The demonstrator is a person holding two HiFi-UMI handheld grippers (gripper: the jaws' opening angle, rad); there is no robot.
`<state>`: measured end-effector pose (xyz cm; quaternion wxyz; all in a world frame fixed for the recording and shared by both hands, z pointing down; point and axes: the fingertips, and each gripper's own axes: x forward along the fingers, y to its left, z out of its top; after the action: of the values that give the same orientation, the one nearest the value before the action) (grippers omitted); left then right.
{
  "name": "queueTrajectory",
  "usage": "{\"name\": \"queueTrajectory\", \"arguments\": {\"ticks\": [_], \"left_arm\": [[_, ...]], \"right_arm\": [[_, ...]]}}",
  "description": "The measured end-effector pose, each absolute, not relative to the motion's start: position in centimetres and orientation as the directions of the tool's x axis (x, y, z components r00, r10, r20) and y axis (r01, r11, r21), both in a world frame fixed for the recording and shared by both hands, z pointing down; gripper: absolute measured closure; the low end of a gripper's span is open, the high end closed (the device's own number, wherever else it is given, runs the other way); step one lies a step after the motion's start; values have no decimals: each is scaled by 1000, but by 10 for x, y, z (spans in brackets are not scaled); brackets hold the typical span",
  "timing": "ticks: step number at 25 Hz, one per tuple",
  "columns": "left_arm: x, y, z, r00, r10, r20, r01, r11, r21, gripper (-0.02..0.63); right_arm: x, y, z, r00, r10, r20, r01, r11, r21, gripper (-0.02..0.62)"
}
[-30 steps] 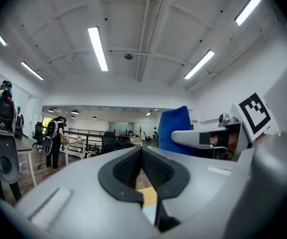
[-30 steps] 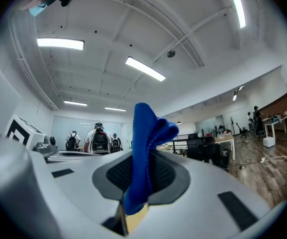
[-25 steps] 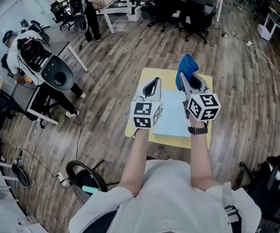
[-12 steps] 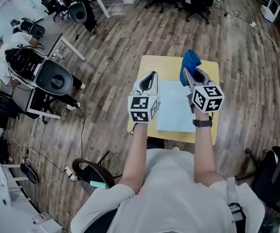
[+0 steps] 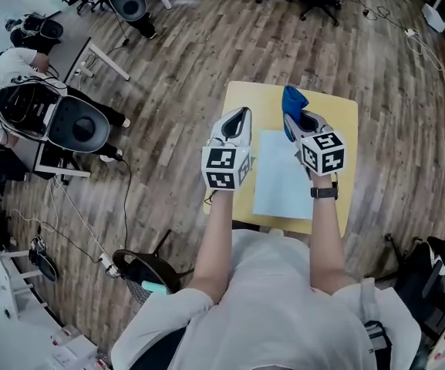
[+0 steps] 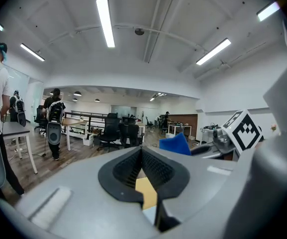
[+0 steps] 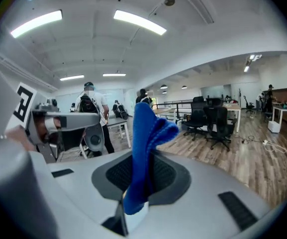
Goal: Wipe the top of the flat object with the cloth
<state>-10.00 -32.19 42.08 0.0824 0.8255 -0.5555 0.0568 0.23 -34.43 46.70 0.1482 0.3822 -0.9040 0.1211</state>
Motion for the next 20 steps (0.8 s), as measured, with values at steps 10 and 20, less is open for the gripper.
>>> {"name": "queueTrajectory", "arguments": {"ticks": [10,20], "left_arm": [[-135,-349,465,346,-904,250,-938,-323,128,595],[-153,-349,486,336,-898,283,-941,-307,145,595]], "right_arm": [[-63,-351,586,-654,-416,632,-522,853,21,534],[-88,-332,680,-513,-172,841,-211,975,71,534]]}}
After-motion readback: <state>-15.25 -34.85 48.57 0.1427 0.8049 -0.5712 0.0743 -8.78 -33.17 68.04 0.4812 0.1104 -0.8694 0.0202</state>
